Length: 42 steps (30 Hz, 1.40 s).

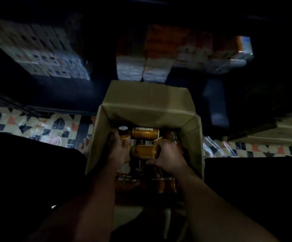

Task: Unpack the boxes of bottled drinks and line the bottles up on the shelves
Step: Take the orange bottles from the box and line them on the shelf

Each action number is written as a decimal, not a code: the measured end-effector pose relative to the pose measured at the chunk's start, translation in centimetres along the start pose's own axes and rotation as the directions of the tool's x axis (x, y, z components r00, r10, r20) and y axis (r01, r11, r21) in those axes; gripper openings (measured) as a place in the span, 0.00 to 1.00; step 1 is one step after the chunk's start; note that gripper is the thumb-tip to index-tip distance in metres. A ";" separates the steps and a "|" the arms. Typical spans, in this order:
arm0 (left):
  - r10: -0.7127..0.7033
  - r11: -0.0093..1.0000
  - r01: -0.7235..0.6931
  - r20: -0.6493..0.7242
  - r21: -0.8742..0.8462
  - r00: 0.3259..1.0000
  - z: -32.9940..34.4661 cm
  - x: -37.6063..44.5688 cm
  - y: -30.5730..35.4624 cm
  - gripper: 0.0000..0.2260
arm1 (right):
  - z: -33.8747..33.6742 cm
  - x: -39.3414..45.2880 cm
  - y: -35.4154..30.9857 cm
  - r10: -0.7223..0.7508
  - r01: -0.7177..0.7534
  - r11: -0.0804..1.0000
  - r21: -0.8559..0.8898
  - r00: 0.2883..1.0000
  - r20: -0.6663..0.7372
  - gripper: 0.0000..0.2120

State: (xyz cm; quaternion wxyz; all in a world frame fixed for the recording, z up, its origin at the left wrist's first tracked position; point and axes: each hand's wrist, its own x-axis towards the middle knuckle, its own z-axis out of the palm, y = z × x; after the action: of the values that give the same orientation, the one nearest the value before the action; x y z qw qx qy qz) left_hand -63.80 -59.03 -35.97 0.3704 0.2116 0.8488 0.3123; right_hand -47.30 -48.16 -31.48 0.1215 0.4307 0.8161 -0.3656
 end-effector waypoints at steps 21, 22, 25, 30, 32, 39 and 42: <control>0.744 0.586 -0.755 -0.173 -0.295 0.645 -16.2 -11.1 25.3 0.10 | -20.6 -10.9 -12.0 -0.357 0.637 0.722 0.272 0.679 -0.642 0.23; 0.770 0.547 -0.786 -0.196 -0.289 0.608 -16.9 -11.6 26.6 0.10 | -21.6 -11.5 -12.7 -0.370 0.663 0.705 0.252 0.646 -0.668 0.22; 0.824 0.434 -0.845 -0.241 -0.313 0.512 -19.0 -13.6 30.1 0.09 | -24.5 -13.0 -15.0 -0.387 0.747 0.628 0.216 0.542 -0.746 0.20; 0.830 0.303 -0.872 -0.344 -0.383 0.439 -21.4 -14.9 34.3 0.09 | -29.0 -14.5 -18.5 -0.440 0.836 0.542 0.087 0.370 -0.818 0.21; 0.816 0.288 -0.864 -0.366 -0.413 0.447 -22.2 -14.4 35.7 0.09 | -30.7 -13.9 -19.3 -0.462 0.840 0.540 0.044 0.341 -0.819 0.21; 0.806 0.348 -0.859 -0.349 -0.375 0.479 -23.3 -9.9 38.5 0.15 | -33.7 -9.5 -19.5 -0.447 0.819 0.573 0.033 0.347 -0.824 0.23; 0.822 0.351 -0.860 -0.318 -0.371 0.473 -23.5 -8.2 39.2 0.17 | -34.2 -7.5 -19.5 -0.407 0.814 0.577 0.066 0.357 -0.841 0.24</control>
State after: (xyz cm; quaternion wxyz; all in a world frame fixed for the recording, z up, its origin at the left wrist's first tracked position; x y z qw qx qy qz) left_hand -71.48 -44.53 7.50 0.1648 0.5040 0.5248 0.6659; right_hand -54.19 -35.84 6.00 -0.4898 0.2026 0.7690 -0.3572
